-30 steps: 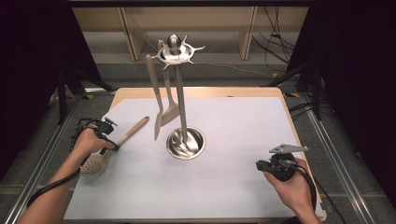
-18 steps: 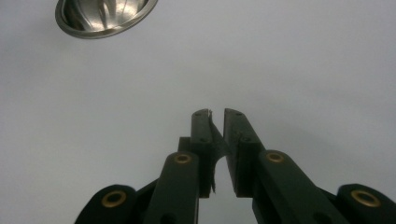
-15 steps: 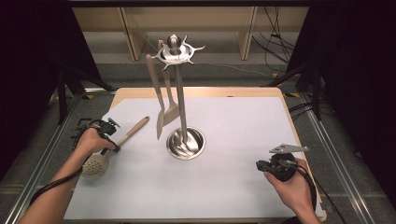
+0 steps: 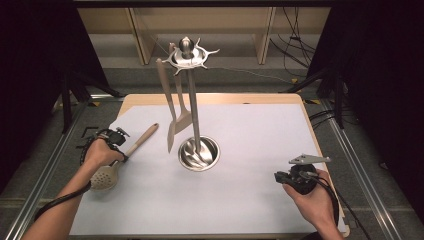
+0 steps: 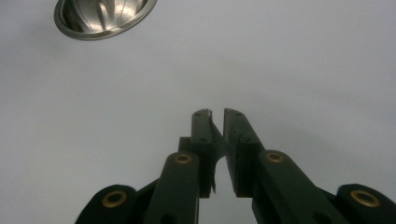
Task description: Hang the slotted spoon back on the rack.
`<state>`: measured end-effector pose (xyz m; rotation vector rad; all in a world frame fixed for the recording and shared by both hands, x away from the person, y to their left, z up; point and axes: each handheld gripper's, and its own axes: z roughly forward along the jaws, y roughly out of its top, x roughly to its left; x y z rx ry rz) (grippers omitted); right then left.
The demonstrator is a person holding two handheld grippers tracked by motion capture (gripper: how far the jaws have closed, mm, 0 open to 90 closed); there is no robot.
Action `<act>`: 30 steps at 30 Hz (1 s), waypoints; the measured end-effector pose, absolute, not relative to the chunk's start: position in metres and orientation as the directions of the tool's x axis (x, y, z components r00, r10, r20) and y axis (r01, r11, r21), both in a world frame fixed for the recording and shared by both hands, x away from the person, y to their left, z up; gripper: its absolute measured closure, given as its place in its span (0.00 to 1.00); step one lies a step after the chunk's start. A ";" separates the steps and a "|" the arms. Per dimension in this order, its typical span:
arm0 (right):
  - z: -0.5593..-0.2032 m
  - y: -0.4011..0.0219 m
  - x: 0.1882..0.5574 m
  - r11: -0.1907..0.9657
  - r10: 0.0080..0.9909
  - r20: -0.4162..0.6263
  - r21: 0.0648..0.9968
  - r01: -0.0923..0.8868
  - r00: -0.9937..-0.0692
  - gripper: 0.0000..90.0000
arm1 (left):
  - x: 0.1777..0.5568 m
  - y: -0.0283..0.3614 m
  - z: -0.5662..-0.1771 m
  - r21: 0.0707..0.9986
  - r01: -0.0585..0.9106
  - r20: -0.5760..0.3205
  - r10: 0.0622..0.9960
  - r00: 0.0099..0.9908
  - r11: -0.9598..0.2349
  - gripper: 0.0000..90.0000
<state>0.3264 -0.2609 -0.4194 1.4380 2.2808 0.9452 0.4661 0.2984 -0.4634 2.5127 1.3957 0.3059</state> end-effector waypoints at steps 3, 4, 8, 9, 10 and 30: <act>-0.419 -0.261 0.327 0.282 0.883 0.111 0.651 0.705 -0.456 0.92 | 0.463 0.300 -0.462 0.352 0.788 0.063 0.853 0.519 -0.505 0.87; -0.419 -0.261 0.327 0.283 0.883 0.110 0.653 0.703 -0.457 0.92 | 0.461 0.299 -0.462 0.370 0.789 0.050 0.859 0.510 -0.490 0.87; -0.419 -0.261 0.327 0.279 0.883 0.112 0.655 0.702 -0.456 0.92 | 0.452 0.299 -0.456 0.447 0.773 0.038 0.873 0.487 -0.451 0.87; -0.419 -0.261 0.327 0.279 0.883 0.112 0.656 0.701 -0.456 0.92 | 0.448 0.299 -0.453 0.465 0.765 0.040 0.874 0.485 -0.446 0.87; -0.419 -0.261 0.327 0.282 0.883 0.109 0.653 0.703 -0.456 0.92 | 0.447 0.299 -0.452 0.480 0.758 0.035 0.873 0.486 -0.441 0.87; -0.416 -0.258 0.324 0.266 0.888 0.120 0.654 0.708 -0.444 0.92 | 0.395 0.292 -0.410 0.781 0.511 0.052 0.853 0.520 -0.359 0.87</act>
